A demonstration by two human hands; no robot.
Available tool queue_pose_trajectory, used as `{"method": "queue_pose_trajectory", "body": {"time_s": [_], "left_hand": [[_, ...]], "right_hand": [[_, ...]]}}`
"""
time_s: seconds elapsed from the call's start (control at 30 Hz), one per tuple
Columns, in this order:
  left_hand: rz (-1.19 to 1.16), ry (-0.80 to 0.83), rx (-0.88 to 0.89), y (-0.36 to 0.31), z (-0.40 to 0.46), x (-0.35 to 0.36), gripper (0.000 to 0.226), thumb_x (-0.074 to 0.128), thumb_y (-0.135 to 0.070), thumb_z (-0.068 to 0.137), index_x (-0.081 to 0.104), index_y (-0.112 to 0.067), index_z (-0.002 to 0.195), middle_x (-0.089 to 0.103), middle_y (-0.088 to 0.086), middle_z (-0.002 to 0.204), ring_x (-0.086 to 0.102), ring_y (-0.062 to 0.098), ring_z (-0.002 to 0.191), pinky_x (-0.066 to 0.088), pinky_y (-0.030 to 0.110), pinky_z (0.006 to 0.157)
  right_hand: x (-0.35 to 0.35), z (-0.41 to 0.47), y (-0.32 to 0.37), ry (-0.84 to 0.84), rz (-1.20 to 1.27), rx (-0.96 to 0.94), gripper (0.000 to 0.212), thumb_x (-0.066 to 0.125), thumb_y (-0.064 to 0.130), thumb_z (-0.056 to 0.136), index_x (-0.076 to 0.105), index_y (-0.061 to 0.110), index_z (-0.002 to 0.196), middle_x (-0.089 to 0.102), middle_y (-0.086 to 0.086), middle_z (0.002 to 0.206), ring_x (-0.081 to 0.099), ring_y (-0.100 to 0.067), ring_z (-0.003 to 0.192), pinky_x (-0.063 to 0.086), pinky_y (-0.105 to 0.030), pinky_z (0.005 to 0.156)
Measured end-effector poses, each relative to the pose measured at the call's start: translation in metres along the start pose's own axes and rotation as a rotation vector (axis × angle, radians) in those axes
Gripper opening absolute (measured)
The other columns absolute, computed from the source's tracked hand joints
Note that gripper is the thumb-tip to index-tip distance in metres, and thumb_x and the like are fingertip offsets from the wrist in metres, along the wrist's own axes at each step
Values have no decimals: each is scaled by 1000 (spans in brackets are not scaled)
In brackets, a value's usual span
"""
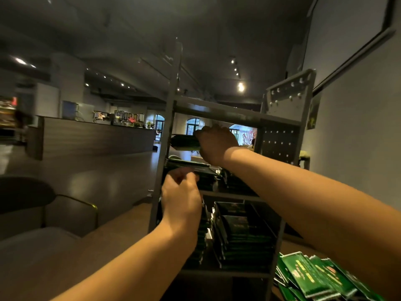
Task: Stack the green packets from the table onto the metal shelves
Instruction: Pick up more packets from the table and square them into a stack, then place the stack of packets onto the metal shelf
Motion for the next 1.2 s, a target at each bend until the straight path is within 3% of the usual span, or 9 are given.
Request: {"method": "queue_pose_trajectory", "body": {"time_s": [0.17,0.27,0.37,0.43,0.6,0.67,0.87,1.03,1.2], "left_hand": [[-77,-5,26,-4,14,-4,26,40,-3,92,58,-22,92,62,4,91,51,19,70,43,33,62],[-53,2,33,-1,21,-9,27,41,-4,90,59,-23,94,64,2,91,52,20,75,43,37,71],[-37,1,47,3,26,-11,22,44,-5,90,58,-22,94,63,2,89,53,20,78,42,38,74],[-24,-1,49,4,28,-13,22,45,-6,89,58,-22,94,64,1,91,54,21,81,44,41,78],[-8,-10,41,6,30,-13,22,44,-7,89,59,-22,96,63,0,91,54,22,84,44,41,80],[-9,-11,44,5,29,-13,22,45,-8,89,59,-23,96,63,0,91,54,22,83,43,40,77],[-6,-52,120,3,18,-1,28,41,2,86,58,-20,87,64,9,96,52,25,80,42,38,72],[27,-32,185,2,6,25,13,50,-14,85,61,-19,78,59,8,76,53,26,74,43,38,66],[49,92,264,18,-24,65,12,51,-20,74,56,-24,84,62,6,87,61,28,85,53,51,82]], "right_hand": [[37,30,2,168,185,-2,30,60,18,87,60,23,116,66,-3,105,62,-26,98,45,-32,72],[38,34,5,361,353,-31,24,52,27,95,59,18,116,61,-1,105,59,-20,96,48,-32,80],[29,38,5,450,330,-91,29,38,23,101,63,9,101,58,-1,89,55,-13,79,42,-22,67],[27,40,4,453,270,-91,29,35,18,101,62,7,100,61,-4,95,58,-19,90,46,-26,79],[30,42,0,356,265,-24,33,33,11,100,61,-4,108,62,-20,116,58,-35,111,48,-42,97],[24,36,0,320,286,-2,32,34,15,97,62,0,105,62,-18,116,58,-35,111,48,-44,97],[-12,-10,7,209,350,64,41,34,34,101,47,27,139,43,-1,149,43,-26,133,35,-40,108],[-31,-72,1,53,575,82,26,49,27,95,62,21,117,65,-2,110,60,-21,100,48,-31,81],[-34,-158,-33,-122,657,125,22,51,22,90,64,20,107,64,1,104,54,-17,97,46,-38,85]]}}
Point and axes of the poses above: each hand's wrist, its own z-axis towards the middle knuckle, its own x-axis out of the palm, y = z × x, the point moved 1 cm from there along z, towards the middle knuckle
